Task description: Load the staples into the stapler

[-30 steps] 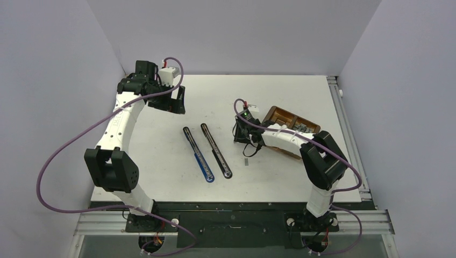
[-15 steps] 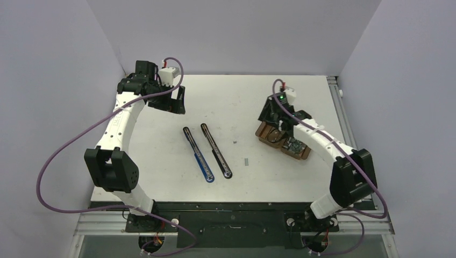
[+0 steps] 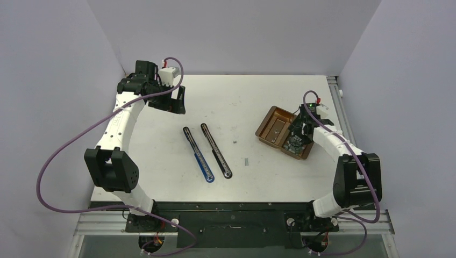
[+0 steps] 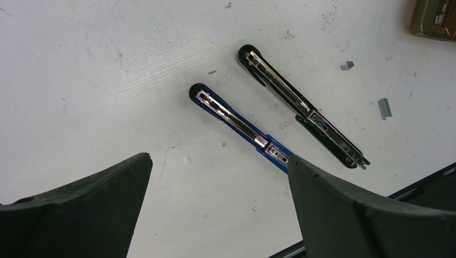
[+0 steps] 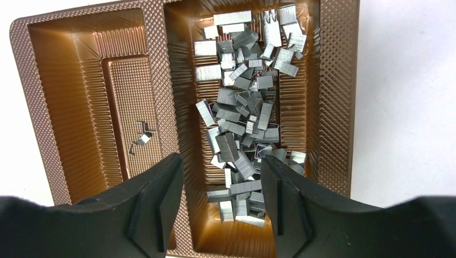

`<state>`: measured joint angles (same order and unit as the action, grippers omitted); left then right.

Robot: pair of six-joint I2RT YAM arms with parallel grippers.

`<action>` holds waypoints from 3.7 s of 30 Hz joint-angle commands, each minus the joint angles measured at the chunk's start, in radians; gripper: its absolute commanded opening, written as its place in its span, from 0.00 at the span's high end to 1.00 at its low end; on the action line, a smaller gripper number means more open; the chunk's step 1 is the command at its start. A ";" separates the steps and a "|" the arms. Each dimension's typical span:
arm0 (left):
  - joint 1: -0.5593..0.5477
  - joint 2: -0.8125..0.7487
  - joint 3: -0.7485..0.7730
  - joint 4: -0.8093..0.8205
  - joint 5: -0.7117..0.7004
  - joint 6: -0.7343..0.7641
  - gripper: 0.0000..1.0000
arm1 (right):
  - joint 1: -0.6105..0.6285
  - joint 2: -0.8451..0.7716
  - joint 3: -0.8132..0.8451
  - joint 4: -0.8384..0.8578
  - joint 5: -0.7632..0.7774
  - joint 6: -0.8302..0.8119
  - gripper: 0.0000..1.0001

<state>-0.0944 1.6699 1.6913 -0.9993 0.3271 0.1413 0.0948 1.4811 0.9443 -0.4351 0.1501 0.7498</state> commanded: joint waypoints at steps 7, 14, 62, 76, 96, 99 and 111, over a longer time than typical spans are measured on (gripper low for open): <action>0.009 -0.013 0.056 0.005 0.018 0.000 0.04 | -0.015 0.088 0.011 0.068 0.067 0.016 0.55; 0.009 -0.007 0.069 -0.002 0.011 0.004 0.04 | -0.016 0.156 0.011 0.089 0.060 -0.008 0.53; 0.009 -0.017 0.061 -0.006 0.018 0.000 0.04 | -0.036 0.027 -0.026 0.085 0.034 -0.053 0.90; 0.009 -0.025 0.045 0.002 0.016 0.001 0.04 | -0.025 0.105 0.029 0.097 0.048 -0.065 0.64; 0.009 -0.020 0.043 0.005 0.010 0.001 0.04 | -0.051 0.221 0.062 0.108 0.065 -0.066 0.66; 0.009 -0.022 0.044 0.004 0.006 0.003 0.04 | -0.056 0.237 0.066 0.107 0.058 -0.065 0.70; 0.009 -0.025 0.051 0.000 0.006 0.003 0.04 | -0.058 0.229 0.054 0.114 0.041 -0.067 0.74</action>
<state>-0.0944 1.6699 1.7195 -1.0073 0.3264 0.1421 0.0444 1.7130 0.9894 -0.3378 0.1856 0.6861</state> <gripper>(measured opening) 0.963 0.272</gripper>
